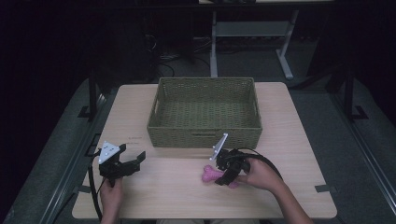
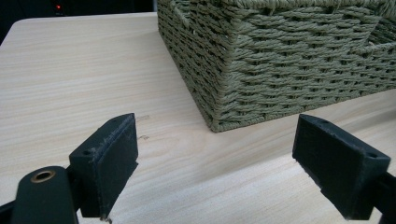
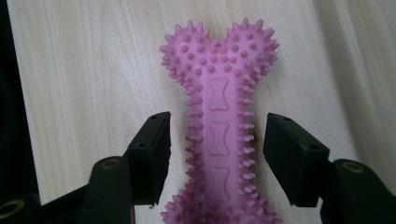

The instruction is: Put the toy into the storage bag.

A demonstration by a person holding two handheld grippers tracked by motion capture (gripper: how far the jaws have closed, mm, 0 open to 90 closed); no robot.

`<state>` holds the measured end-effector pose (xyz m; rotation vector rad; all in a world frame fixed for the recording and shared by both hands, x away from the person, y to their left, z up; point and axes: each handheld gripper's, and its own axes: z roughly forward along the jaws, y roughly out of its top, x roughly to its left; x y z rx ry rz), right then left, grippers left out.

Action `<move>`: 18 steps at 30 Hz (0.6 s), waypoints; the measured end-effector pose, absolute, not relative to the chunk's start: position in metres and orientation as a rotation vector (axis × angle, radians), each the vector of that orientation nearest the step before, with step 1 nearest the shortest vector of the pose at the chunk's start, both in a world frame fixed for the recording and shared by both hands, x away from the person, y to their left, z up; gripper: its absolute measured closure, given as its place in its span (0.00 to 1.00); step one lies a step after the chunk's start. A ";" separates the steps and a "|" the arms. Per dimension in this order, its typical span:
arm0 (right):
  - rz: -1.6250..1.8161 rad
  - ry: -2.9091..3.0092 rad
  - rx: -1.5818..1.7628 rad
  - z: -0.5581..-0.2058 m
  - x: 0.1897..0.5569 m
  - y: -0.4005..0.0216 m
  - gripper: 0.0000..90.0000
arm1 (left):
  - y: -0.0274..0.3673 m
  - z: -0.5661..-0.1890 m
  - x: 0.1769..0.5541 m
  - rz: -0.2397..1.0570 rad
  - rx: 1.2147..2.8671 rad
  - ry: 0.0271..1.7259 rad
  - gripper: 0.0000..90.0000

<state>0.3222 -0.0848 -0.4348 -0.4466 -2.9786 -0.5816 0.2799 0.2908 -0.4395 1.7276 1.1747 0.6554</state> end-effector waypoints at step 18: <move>-0.545 -3.016 -0.399 -0.441 0.321 -0.081 0.61 | 0.291 -0.440 0.280 0.652 1.723 1.178 0.15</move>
